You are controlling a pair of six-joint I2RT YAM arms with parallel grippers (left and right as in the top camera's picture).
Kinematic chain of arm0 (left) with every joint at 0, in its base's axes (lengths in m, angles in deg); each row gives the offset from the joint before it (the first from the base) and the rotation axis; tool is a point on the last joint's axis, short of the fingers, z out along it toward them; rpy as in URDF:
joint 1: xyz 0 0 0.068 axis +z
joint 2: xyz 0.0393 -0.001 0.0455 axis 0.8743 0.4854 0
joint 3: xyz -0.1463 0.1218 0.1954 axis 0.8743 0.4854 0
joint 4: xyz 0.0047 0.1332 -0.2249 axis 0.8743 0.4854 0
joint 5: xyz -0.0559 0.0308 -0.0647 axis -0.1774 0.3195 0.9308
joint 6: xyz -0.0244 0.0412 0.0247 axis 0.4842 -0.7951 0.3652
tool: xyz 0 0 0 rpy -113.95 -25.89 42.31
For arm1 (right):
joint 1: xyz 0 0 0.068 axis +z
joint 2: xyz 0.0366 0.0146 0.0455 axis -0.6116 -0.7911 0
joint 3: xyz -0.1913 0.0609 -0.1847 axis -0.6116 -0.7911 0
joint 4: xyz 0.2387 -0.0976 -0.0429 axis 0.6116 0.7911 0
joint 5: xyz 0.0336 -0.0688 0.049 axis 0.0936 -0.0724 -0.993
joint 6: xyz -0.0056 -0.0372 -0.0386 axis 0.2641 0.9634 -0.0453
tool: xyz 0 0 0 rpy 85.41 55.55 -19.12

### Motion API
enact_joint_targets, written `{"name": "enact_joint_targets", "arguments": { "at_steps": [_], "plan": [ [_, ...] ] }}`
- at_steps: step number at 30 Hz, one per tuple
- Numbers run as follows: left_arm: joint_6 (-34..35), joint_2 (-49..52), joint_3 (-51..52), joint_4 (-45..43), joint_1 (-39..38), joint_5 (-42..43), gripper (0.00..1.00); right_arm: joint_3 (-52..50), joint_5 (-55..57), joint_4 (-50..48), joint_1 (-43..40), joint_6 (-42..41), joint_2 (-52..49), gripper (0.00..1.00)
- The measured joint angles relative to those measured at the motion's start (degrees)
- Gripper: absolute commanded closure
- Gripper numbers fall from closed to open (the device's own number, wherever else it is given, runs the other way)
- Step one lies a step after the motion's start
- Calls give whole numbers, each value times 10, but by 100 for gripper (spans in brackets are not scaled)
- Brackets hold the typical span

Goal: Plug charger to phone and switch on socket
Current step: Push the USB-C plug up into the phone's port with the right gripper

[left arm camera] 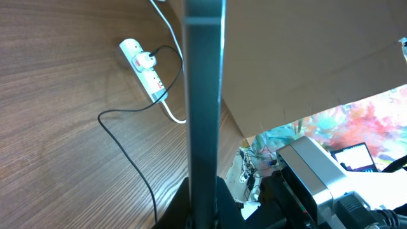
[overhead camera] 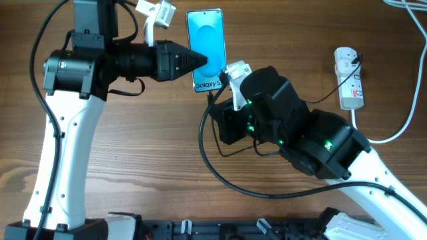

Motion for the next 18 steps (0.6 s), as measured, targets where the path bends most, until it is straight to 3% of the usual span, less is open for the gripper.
{"name": "enact_joint_targets", "arguments": {
  "at_steps": [18],
  "plan": [
    [0,0,0,0,0,0,96,0,12,0,0,0,0,96]
  ]
}}
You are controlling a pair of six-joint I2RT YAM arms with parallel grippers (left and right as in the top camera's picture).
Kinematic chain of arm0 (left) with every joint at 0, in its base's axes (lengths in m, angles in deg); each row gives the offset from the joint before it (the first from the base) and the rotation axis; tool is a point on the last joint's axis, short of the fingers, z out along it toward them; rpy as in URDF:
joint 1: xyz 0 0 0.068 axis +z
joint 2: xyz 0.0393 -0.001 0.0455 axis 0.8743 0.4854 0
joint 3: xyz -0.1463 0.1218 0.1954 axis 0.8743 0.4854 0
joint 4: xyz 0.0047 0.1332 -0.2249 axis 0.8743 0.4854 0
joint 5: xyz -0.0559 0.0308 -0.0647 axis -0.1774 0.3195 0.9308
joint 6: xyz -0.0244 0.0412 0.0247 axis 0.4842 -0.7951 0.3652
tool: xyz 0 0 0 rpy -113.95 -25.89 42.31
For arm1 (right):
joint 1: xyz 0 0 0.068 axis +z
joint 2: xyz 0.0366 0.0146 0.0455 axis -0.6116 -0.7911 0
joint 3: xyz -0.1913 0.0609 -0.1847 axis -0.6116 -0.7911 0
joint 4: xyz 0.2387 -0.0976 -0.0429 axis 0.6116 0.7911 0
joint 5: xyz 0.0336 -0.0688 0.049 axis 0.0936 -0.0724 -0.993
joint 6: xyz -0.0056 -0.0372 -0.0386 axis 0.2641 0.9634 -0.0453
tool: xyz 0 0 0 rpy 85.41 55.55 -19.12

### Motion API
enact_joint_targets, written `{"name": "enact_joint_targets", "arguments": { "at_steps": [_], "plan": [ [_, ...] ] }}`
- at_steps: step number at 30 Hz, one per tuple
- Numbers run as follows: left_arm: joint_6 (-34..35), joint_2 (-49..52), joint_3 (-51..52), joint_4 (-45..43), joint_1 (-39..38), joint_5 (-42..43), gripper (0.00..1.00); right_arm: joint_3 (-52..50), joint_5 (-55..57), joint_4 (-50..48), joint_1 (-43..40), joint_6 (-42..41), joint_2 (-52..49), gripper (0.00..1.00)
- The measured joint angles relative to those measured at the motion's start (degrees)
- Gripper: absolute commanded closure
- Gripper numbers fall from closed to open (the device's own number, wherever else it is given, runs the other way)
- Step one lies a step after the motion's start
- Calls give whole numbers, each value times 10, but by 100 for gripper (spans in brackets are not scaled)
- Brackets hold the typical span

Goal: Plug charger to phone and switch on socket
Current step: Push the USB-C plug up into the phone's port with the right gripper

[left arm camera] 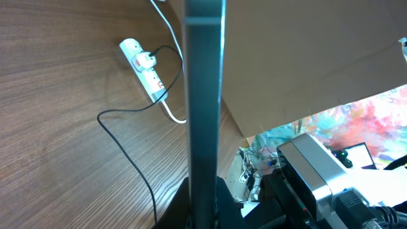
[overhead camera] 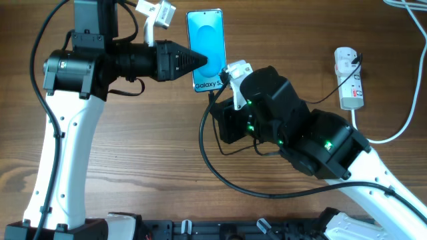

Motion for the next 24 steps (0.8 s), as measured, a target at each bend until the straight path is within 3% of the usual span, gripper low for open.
{"name": "enact_joint_targets", "arguments": {
  "at_steps": [24],
  "plan": [
    [0,0,0,-1,2,4,96,0,3,-16,0,-2,0,96]
  ]
}}
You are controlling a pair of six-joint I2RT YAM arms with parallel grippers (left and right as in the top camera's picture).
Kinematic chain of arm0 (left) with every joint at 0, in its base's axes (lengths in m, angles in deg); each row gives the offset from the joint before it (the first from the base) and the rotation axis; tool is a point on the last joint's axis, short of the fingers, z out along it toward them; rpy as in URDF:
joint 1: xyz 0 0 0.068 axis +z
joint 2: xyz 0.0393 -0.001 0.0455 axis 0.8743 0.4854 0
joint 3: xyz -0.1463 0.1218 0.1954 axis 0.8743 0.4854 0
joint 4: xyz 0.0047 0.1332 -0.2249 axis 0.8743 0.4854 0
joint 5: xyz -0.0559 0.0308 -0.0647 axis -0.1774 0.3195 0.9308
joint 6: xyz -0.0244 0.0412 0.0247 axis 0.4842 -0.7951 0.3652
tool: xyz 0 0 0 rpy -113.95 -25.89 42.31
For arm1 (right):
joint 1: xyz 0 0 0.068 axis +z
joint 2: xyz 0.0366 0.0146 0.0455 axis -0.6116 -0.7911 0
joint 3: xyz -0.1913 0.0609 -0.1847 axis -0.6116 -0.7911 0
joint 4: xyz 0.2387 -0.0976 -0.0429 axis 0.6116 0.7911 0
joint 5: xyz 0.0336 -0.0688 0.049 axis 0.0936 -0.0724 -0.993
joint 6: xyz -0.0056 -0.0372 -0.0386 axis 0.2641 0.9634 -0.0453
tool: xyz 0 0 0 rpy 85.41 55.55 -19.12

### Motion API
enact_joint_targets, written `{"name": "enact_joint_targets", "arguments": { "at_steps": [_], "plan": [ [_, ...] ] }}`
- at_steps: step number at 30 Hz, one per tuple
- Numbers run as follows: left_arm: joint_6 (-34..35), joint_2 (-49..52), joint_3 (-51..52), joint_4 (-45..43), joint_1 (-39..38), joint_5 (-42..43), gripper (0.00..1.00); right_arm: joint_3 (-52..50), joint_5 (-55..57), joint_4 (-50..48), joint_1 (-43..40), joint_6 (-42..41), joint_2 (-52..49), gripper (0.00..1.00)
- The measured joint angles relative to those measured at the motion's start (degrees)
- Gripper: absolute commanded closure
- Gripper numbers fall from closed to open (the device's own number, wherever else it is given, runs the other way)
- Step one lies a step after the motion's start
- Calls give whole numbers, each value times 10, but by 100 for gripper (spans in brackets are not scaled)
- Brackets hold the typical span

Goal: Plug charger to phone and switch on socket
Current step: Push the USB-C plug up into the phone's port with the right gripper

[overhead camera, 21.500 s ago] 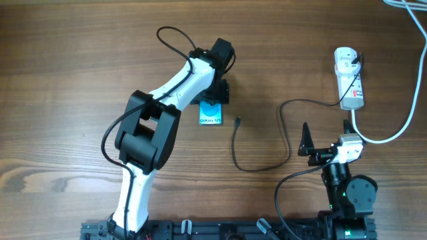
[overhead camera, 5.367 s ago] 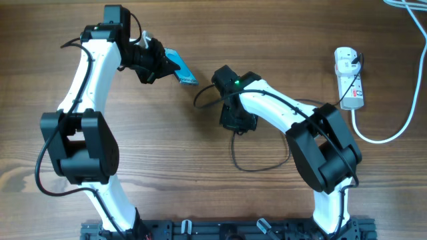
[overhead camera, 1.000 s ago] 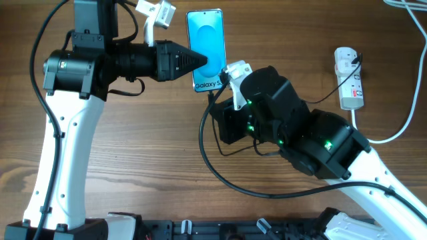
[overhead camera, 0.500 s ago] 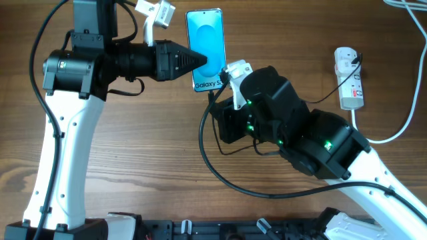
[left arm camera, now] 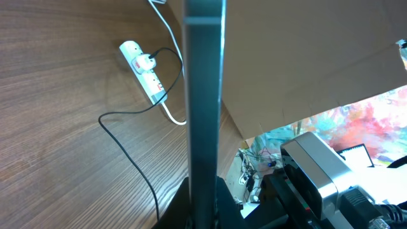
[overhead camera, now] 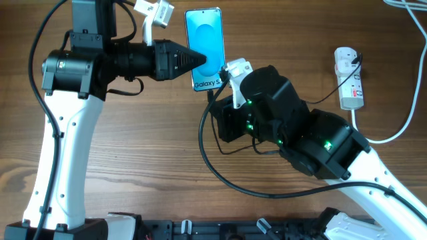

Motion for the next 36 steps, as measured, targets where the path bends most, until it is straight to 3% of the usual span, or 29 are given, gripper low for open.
{"name": "enact_joint_targets", "arguments": {
  "at_steps": [19,27,31,34,36],
  "plan": [
    [0,0,-3,-3,7,0,96,0,23,-19,6,0,0,95],
    [0,0,-5,-2,8,-2,96,-1,27,-27,6,2,0,84],
    [0,0,-5,13,3,-3,96,1,33,-35,3,3,0,71],
    [12,1,-5,14,-1,-40,96,3,33,3,3,8,0,37],
    [21,4,-5,14,-1,-68,96,3,33,35,3,9,0,20]
  ]
}}
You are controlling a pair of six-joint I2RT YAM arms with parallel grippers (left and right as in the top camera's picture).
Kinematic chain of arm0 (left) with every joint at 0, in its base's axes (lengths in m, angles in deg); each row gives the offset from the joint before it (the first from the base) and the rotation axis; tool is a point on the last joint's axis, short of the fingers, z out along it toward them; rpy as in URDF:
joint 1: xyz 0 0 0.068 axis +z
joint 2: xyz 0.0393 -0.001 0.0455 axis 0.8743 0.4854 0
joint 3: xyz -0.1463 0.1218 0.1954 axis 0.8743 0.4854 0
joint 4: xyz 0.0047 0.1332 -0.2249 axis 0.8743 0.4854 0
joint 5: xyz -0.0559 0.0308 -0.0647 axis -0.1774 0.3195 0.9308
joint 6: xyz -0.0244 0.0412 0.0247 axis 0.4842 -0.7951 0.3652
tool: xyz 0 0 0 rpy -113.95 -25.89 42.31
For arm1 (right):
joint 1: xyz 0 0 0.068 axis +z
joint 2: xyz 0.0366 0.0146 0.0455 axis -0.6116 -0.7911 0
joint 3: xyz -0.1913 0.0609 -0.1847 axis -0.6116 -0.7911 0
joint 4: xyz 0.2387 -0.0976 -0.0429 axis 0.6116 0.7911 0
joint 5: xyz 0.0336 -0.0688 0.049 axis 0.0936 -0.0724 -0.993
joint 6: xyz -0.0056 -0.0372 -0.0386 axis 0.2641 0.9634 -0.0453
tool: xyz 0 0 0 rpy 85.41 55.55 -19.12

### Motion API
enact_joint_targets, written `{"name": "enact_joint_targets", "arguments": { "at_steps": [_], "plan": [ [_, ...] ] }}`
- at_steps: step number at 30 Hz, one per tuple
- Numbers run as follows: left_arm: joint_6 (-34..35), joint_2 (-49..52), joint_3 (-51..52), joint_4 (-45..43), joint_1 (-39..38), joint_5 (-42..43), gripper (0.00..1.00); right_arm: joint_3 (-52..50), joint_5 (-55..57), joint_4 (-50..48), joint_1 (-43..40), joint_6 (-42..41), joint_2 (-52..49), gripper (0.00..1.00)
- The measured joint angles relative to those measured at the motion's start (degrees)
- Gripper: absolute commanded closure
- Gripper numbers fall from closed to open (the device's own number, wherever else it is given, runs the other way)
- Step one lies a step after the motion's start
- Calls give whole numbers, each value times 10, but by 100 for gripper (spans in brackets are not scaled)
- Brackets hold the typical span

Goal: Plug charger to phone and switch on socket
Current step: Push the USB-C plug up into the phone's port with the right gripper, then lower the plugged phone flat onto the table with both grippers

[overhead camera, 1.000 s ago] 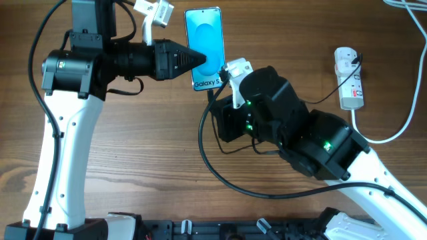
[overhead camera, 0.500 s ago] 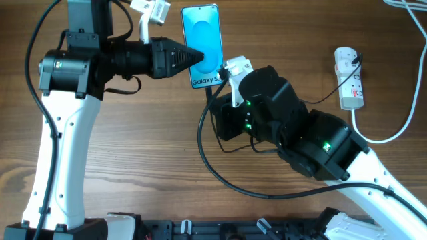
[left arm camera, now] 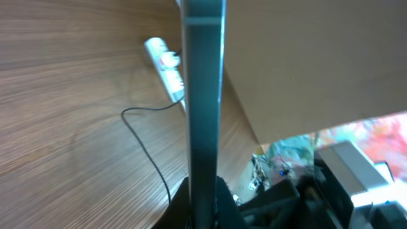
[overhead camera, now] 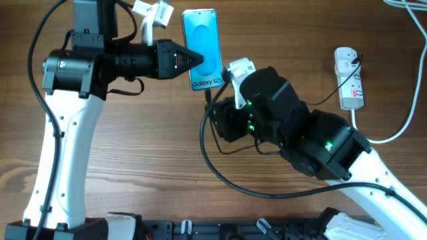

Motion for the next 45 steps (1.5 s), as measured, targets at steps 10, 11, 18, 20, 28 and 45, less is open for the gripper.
{"name": "enact_joint_targets", "arguments": {
  "at_steps": [10,11,18,20,28,45],
  "plan": [
    [12,67,0,40,-5,-79,96,0,-28,62,0,-27,0,0],
    [12,82,0,42,-9,-80,96,0,-30,63,0,-33,0,1],
    [9,162,1,45,-48,-86,96,0,-42,73,0,-61,-12,0],
    [4,182,1,45,-59,-89,96,0,-45,79,0,-63,-25,1],
    [-4,217,1,45,-62,-109,96,0,-45,81,0,-63,-35,1],
    [-6,260,100,-29,-62,-124,96,0,-30,107,-32,-74,-35,0]
  ]
}}
